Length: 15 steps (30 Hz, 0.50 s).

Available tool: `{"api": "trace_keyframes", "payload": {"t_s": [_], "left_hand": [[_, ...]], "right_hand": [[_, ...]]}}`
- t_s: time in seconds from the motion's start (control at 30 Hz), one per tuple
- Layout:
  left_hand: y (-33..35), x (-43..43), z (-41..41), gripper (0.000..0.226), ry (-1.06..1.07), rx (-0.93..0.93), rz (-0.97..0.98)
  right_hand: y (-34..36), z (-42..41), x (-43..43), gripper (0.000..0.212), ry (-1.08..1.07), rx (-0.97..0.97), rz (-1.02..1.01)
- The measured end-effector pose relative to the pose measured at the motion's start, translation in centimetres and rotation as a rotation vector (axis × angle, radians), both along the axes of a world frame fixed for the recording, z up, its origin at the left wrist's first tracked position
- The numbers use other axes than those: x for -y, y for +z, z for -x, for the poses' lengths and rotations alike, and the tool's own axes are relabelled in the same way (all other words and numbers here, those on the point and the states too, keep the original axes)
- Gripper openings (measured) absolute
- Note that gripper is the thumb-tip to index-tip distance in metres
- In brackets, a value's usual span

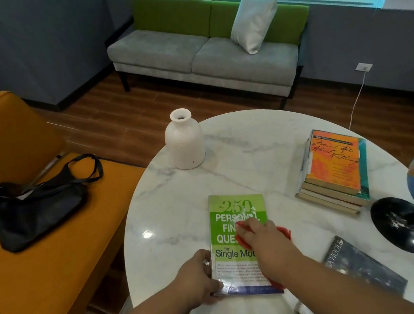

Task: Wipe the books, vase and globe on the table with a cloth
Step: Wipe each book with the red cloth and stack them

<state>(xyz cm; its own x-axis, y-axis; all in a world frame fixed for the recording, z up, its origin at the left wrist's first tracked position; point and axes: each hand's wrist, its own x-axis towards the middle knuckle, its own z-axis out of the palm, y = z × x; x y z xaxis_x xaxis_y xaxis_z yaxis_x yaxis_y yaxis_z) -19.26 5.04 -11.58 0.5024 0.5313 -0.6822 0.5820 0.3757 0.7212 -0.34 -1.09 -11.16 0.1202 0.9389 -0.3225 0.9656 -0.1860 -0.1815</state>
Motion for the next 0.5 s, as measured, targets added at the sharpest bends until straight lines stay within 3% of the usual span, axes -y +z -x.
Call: {"api": "trace_keyframes", "payload": {"t_s": [0.1, 0.23, 0.3, 0.37, 0.43, 0.5], "left_hand": [[-0.1, 0.0, 0.2, 0.052, 0.006, -0.002, 0.004], [-0.1, -0.2, 0.1, 0.050, -0.006, -0.006, -0.006], [-0.1, -0.1, 0.1, 0.050, -0.010, -0.009, -0.006], [-0.1, -0.1, 0.1, 0.050, -0.013, -0.008, -0.005], [-0.2, -0.2, 0.2, 0.050, -0.011, -0.008, -0.006], [-0.4, -0.2, 0.2, 0.050, -0.005, -0.012, -0.010]], "right_hand": [[-0.6, 0.1, 0.9, 0.072, 0.113, -0.075, 0.007], [-0.4, -1.1, 0.0, 0.072, -0.071, 0.046, 0.000], [-0.6, -0.7, 0.2, 0.074, -0.013, 0.004, -0.003], [-1.3, -0.5, 1.0, 0.067, 0.096, -0.103, -0.003], [-1.2, -1.3, 1.5, 0.050, 0.057, -0.192, -0.050], [-1.0, -2.2, 1.4, 0.046, -0.032, -0.143, -0.106]]}}
